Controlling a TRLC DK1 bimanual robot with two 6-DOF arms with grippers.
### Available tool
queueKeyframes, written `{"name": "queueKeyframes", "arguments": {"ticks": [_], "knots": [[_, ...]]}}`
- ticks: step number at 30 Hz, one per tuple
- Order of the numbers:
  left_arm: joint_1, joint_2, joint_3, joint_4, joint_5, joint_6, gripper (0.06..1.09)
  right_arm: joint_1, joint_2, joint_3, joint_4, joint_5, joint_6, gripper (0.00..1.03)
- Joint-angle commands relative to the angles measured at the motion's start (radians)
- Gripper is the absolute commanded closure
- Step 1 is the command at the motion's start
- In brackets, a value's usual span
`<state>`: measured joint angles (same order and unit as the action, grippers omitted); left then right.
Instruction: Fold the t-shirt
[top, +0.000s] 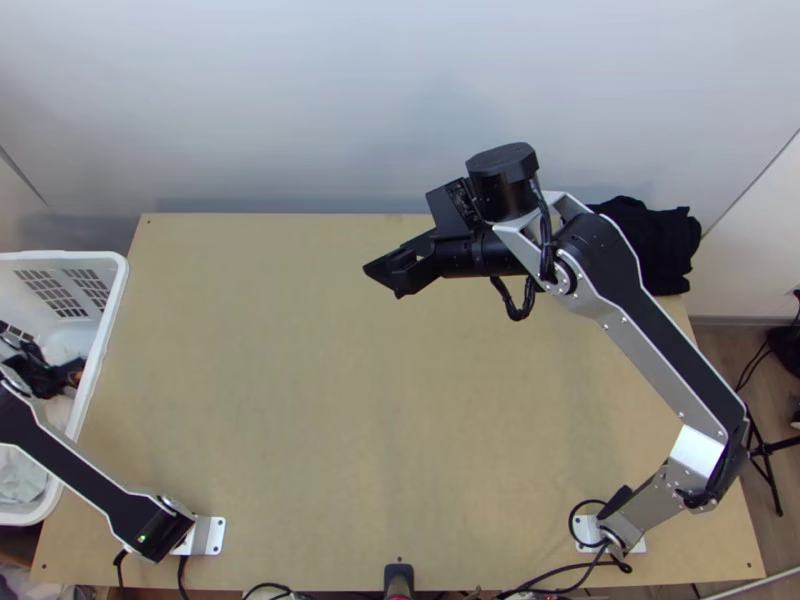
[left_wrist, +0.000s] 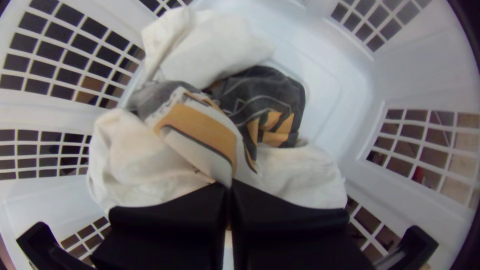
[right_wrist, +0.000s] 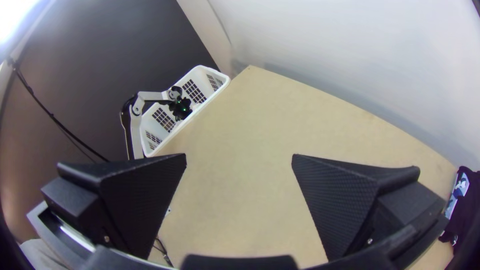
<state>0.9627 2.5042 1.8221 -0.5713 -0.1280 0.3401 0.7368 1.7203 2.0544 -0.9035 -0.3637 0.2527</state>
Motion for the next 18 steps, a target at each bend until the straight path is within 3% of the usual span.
{"name": "queueKeyframes", "arguments": {"ticks": [1,3,12,18], "knots": [[-0.002,-0.219,-0.004,-0.042,0.007,-0.003,1.02,0.001,-0.014,-0.016,-0.003,0.011,-0.001,0.05],[-0.013,-0.321,0.032,-0.067,0.007,-0.001,1.02,0.001,-0.019,-0.019,-0.003,0.011,-0.003,0.05],[-0.114,-0.561,0.451,-0.447,0.067,0.005,1.03,0.001,-0.036,-0.034,-0.005,0.012,0.002,0.05],[-0.228,-0.755,0.454,-0.432,0.067,0.013,1.04,-0.017,-0.105,-0.129,-0.005,0.026,-0.009,0.05]]}}
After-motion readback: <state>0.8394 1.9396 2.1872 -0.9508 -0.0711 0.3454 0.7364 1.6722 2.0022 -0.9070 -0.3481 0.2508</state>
